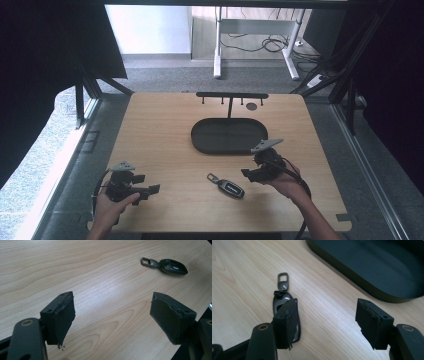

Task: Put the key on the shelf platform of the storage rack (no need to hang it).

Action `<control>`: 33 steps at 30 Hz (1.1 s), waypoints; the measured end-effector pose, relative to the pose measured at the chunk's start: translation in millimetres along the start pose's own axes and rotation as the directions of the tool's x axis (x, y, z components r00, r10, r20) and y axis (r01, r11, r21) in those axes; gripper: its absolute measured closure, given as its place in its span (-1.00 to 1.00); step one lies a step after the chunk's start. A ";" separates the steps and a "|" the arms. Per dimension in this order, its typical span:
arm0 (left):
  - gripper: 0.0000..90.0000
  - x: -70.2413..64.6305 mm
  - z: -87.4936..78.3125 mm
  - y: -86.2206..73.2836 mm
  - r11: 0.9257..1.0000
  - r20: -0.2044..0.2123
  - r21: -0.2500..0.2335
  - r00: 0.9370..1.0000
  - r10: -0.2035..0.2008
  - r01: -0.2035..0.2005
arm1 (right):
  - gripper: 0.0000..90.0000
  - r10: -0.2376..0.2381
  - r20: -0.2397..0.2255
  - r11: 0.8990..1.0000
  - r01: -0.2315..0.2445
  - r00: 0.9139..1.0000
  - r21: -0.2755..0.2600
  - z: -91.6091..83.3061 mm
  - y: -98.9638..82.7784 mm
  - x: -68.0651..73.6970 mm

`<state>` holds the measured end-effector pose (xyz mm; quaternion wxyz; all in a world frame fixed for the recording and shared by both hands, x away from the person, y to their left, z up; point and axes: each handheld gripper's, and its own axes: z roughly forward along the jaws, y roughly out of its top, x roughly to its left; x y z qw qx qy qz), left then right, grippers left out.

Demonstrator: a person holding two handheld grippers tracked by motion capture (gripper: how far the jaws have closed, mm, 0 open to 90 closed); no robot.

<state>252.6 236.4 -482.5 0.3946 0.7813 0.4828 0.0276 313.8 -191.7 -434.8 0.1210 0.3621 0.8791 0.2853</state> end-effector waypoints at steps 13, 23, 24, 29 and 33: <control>-0.55 -1.1 0.9 0.1 1.000 0.004 0.005 1.000 0.004 -0.004 | -0.21 -0.073 -0.049 0.992 0.078 0.996 0.102 24.1 16.5 18.7; -0.55 -0.7 0.3 0.1 1.000 0.007 0.001 1.000 0.004 -0.004 | -0.22 -0.122 -0.076 0.970 0.135 0.990 0.201 49.6 22.8 34.5; -0.55 -0.6 0.6 0.1 1.000 0.006 0.001 1.000 0.003 -0.003 | -0.23 -0.135 -0.085 0.963 0.151 0.987 0.223 55.4 22.8 37.8; -0.55 -1.2 1.8 0.0 1.000 0.008 0.003 1.000 0.003 -0.003 | -0.23 -0.149 -0.100 0.948 0.171 0.984 0.270 68.5 21.9 42.7; -0.55 -1.6 1.7 0.0 1.000 0.008 0.003 1.000 0.005 -0.005 | -0.23 -0.163 -0.120 0.935 0.193 0.979 0.299 78.0 19.6 46.9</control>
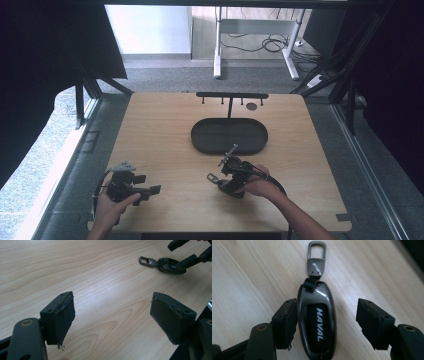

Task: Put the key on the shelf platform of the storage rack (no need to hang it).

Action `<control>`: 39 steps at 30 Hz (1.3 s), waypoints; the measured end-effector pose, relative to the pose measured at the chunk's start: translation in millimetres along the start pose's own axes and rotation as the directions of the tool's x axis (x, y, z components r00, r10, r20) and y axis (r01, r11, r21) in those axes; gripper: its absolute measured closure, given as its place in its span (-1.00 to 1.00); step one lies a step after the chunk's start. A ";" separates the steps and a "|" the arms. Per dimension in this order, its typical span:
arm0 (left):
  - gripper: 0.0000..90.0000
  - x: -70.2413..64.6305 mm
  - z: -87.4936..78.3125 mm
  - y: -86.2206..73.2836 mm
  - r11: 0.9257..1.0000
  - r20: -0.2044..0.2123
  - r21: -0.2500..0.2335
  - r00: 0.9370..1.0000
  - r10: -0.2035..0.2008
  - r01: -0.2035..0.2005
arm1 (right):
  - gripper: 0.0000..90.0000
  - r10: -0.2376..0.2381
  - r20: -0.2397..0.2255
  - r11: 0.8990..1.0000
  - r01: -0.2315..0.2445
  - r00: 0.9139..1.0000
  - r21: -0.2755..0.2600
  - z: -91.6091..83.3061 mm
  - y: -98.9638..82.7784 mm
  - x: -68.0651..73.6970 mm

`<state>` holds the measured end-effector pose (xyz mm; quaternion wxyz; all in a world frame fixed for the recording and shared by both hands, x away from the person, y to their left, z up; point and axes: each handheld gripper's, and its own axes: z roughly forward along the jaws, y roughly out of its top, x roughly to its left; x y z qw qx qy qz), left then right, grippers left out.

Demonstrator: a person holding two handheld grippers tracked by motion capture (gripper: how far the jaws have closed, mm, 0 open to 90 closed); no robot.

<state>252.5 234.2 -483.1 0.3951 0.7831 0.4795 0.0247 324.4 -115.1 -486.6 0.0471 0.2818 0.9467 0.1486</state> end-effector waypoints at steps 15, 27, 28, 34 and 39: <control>-0.55 -0.7 2.5 -0.1 1.000 0.001 0.010 1.000 0.005 -0.005 | -0.03 -0.039 -0.021 0.996 0.041 0.999 0.078 19.3 1.2 3.8; -0.55 -1.3 2.3 0.3 1.000 0.000 0.009 1.000 0.008 -0.008 | 0.09 -0.030 -0.031 0.996 0.032 0.999 0.084 18.8 3.9 1.5; -0.55 -1.2 1.8 0.4 1.000 0.000 0.007 1.000 0.007 -0.007 | 0.10 -0.023 -0.036 0.996 0.026 0.999 0.082 18.4 4.0 0.0; -0.55 -0.5 1.2 0.4 1.000 -0.004 0.003 1.000 0.004 -0.004 | 0.10 -0.013 -0.051 0.999 0.016 0.999 0.047 10.5 5.4 -2.9; -0.55 -1.3 1.3 0.6 1.000 -0.003 0.001 1.000 0.010 -0.010 | 0.10 0.010 -0.064 1.000 -0.011 0.998 -0.016 -10.1 9.5 -6.5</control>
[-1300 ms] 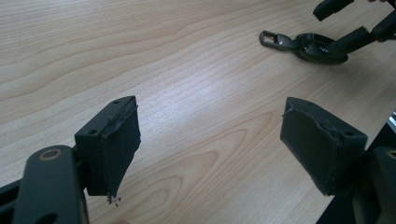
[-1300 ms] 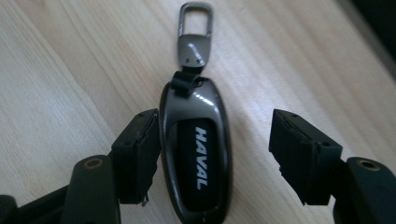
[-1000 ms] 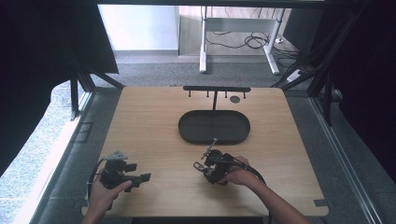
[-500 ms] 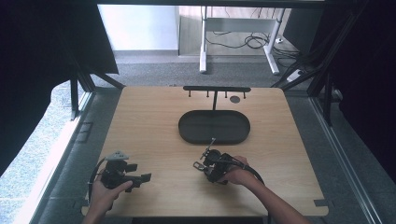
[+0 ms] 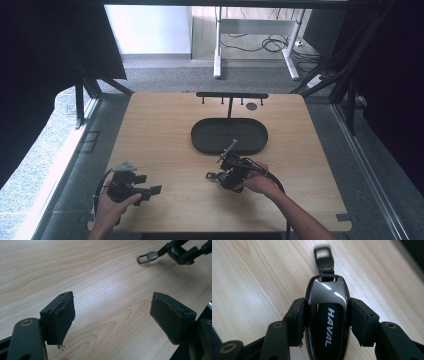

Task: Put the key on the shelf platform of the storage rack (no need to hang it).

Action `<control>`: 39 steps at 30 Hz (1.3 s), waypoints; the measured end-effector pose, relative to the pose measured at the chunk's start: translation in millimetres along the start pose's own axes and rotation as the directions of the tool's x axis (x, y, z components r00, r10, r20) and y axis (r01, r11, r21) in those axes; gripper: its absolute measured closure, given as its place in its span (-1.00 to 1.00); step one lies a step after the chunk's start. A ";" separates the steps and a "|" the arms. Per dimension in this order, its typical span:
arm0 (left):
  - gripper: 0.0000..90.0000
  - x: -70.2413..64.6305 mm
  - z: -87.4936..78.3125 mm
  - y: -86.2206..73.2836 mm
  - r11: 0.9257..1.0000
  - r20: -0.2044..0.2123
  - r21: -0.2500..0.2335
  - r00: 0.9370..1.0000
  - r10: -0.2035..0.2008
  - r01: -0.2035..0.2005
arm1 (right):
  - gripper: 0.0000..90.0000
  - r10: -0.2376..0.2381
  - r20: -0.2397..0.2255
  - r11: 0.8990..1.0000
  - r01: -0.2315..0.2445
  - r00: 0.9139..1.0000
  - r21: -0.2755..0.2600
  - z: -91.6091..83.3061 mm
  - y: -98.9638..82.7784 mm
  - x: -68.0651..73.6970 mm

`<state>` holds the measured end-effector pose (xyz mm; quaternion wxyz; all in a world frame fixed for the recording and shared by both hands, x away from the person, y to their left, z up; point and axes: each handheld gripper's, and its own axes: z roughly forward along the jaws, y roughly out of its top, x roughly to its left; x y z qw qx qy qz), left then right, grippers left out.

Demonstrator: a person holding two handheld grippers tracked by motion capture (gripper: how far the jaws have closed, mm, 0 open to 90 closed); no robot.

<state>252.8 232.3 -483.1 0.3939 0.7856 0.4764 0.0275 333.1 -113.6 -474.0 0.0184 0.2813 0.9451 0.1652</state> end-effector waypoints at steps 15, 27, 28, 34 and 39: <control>-0.55 0.8 -0.1 -0.1 1.000 0.000 0.000 1.000 -0.002 0.002 | 0.10 0.033 0.007 0.996 -0.032 0.999 -0.089 -38.7 6.4 -9.4; -0.55 0.8 0.0 0.0 1.000 -0.001 0.001 1.000 -0.002 0.002 | 0.10 0.047 0.023 0.990 -0.043 0.999 -0.134 -53.4 13.1 -16.5; -0.55 0.8 0.0 0.0 1.000 -0.001 0.001 1.000 -0.002 0.002 | 0.10 0.053 0.029 0.989 -0.048 0.998 -0.140 -55.2 14.8 -18.0; -0.55 0.8 0.0 0.0 1.000 0.000 0.001 1.000 -0.002 0.002 | 0.10 0.078 0.037 0.985 -0.071 0.996 -0.157 -59.1 19.2 -25.1; -0.55 0.8 0.3 0.1 1.000 0.001 0.002 1.000 -0.002 0.002 | 0.10 0.085 0.048 0.984 -0.076 0.995 -0.160 -59.8 22.2 -31.7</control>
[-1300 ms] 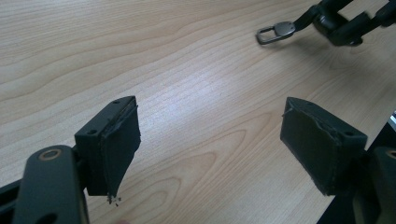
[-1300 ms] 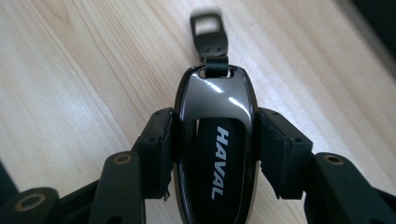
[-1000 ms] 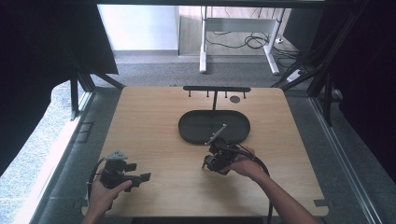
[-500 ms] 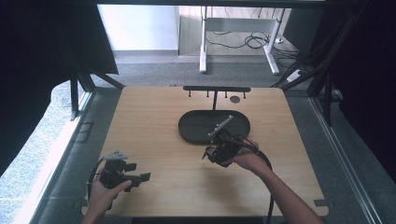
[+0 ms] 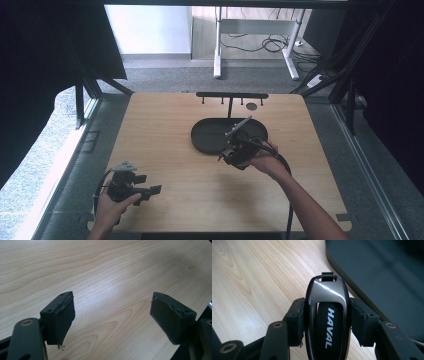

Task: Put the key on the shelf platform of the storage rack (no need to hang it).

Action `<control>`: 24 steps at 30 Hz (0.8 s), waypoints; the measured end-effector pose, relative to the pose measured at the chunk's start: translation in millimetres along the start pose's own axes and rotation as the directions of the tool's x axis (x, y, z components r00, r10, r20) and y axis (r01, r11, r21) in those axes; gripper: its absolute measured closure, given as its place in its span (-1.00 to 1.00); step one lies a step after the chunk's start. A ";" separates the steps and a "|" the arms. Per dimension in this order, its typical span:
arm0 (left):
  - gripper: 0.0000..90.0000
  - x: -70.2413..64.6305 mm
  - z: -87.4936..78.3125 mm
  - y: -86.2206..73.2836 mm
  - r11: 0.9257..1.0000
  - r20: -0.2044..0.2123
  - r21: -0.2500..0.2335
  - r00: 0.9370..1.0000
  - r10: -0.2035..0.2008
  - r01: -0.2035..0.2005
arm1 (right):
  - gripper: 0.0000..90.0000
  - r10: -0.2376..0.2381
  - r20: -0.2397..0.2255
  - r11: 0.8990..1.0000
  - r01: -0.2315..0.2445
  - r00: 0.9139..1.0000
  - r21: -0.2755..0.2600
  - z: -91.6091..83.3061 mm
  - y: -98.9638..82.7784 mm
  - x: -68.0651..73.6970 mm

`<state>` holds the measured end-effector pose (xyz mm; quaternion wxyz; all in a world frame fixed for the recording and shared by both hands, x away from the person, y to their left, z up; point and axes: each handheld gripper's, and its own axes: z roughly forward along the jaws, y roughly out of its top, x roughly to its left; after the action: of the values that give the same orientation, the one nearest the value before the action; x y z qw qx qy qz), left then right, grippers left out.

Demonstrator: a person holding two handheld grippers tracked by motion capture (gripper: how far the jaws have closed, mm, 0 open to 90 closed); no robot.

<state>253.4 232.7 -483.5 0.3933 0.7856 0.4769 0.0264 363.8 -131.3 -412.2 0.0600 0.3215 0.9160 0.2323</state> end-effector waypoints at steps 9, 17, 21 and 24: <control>-0.55 -0.1 0.2 0.1 1.000 0.000 0.000 1.000 0.002 -0.002 | 0.10 0.011 0.019 1.000 -0.011 1.000 -0.008 0.1 7.2 -7.6; -0.55 0.1 0.5 0.1 1.000 0.000 0.002 1.000 0.002 -0.002 | 0.10 0.037 0.038 0.999 -0.037 0.999 -0.020 2.3 15.4 -18.9; -0.55 -0.2 0.9 0.1 1.000 0.001 0.004 1.000 0.003 -0.003 | 0.10 0.045 0.041 0.999 -0.044 0.998 -0.021 3.4 20.4 -22.4; -0.55 -0.3 0.8 0.2 1.000 0.001 0.003 1.000 0.004 -0.004 | 0.10 0.050 0.046 0.998 -0.049 0.998 -0.024 4.8 23.8 -23.9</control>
<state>253.7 232.0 -483.9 0.3922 0.7872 0.4752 0.0260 397.2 -127.8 -406.4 0.0791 0.3487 0.9033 0.2369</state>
